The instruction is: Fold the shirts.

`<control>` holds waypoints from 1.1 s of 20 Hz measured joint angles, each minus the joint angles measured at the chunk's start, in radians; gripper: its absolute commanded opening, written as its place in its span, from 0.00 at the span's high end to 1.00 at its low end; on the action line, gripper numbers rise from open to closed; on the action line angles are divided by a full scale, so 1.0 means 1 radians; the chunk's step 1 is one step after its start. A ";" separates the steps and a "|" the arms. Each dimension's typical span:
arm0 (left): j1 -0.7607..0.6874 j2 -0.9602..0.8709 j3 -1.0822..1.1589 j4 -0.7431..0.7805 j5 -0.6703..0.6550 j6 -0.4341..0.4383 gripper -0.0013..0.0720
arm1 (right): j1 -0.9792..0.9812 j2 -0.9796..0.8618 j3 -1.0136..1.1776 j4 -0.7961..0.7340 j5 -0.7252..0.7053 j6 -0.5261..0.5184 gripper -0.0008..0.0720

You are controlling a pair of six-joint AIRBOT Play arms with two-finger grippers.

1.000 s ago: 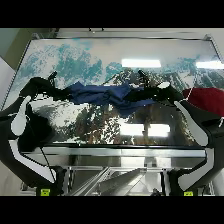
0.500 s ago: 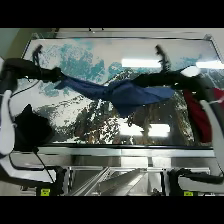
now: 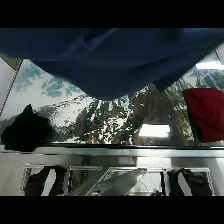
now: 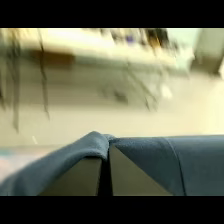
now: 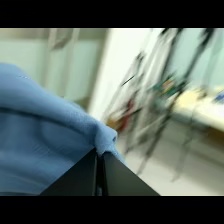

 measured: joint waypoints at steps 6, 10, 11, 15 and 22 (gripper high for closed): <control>0.118 0.011 0.114 -0.054 0.105 -0.034 0.96 | -0.077 -0.011 0.078 0.025 0.050 0.016 0.96; -0.034 -0.239 0.136 -0.051 0.238 -0.043 0.96 | -0.022 -0.256 0.069 0.123 0.195 0.018 0.96; -0.081 -0.319 0.138 -0.035 0.274 -0.045 0.96 | 0.006 -0.336 0.060 0.134 0.219 0.019 0.96; -0.256 -0.762 0.143 0.020 0.406 -0.045 0.96 | 0.129 -0.711 0.037 0.161 0.255 0.003 0.96; -0.280 -1.421 0.310 0.003 0.446 0.026 0.03 | 0.218 -1.218 0.032 0.181 0.065 -0.009 0.30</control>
